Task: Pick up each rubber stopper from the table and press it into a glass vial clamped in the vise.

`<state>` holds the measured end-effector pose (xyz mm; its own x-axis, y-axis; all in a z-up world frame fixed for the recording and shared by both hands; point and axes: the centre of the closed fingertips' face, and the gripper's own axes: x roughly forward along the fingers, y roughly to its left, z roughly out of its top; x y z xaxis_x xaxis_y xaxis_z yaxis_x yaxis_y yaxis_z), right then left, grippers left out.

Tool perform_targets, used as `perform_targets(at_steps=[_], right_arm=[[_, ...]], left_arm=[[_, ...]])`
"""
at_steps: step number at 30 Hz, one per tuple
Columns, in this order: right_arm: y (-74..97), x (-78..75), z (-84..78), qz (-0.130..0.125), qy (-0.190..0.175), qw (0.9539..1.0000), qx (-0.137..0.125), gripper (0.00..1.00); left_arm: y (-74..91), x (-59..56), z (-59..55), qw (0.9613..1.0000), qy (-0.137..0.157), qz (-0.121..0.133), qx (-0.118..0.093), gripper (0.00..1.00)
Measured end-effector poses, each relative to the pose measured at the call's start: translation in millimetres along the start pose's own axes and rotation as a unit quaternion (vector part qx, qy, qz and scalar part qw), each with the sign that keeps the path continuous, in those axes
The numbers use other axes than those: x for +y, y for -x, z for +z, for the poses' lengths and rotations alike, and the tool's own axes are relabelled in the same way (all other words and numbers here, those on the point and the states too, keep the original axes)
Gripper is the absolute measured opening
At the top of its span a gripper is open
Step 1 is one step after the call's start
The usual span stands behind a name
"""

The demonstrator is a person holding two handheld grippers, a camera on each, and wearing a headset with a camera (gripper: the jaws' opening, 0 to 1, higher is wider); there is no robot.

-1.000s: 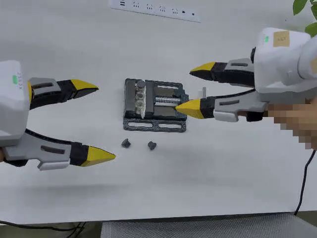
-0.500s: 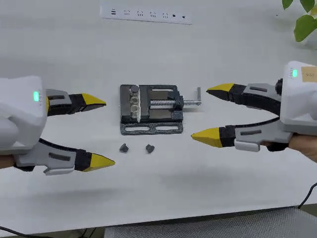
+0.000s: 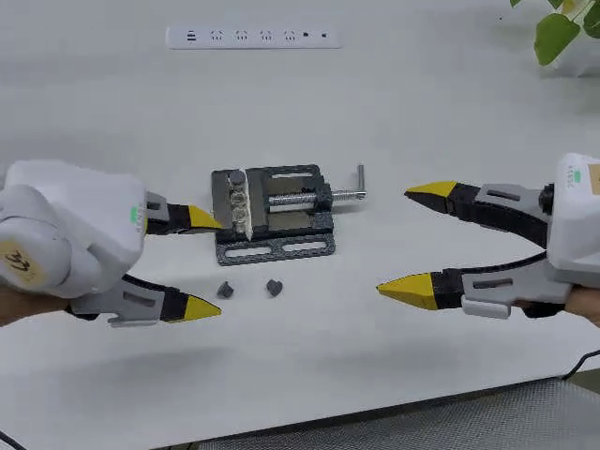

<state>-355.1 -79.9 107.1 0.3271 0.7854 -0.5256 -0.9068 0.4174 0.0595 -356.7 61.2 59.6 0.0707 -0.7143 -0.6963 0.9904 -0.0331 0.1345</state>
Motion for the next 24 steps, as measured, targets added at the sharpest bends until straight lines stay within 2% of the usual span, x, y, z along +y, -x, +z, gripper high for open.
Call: perform_targets(at_steps=[4,10,12,14,17,20,24], right_arm=[[3.8,2.5,-1.7,-0.008,-0.006,0.9999,-0.005,0.64],[12.2,2.7,-7.4,-0.018,-0.011,0.9997,-0.009,0.63],[16.5,1.1,-11.7,-0.021,-0.013,0.9997,-0.009,0.63],[17.6,0.8,-11.7,-0.024,-0.015,0.9995,-0.011,0.63],[18.3,0.0,-11.8,-0.029,-0.018,0.9993,-0.012,0.62],[19.7,-0.8,-12.1,-0.034,-0.02,0.9991,-0.014,0.62],[22.0,-2.5,-14.8,-0.039,-0.025,0.9988,-0.016,0.62]], left_arm=[[-13.0,-0.2,0.2,0.9994,-0.027,-0.014,0.018,0.38],[-33.0,0.7,-1.1,0.9975,-0.05,-0.037,0.034,0.31],[-39.8,1.2,-3.6,0.9952,-0.073,-0.045,0.046,0.28],[-47.4,1.2,-3.6,0.9946,-0.074,-0.053,0.05,0.25],[-57.4,0.9,-5.8,0.9919,-0.092,-0.065,0.058,0.23],[-64.0,0.2,-12.7,0.9901,-0.094,-0.077,0.07,0.2],[-71.8,0.2,-22.2,0.9863,-0.11,-0.091,0.083,0.17]])
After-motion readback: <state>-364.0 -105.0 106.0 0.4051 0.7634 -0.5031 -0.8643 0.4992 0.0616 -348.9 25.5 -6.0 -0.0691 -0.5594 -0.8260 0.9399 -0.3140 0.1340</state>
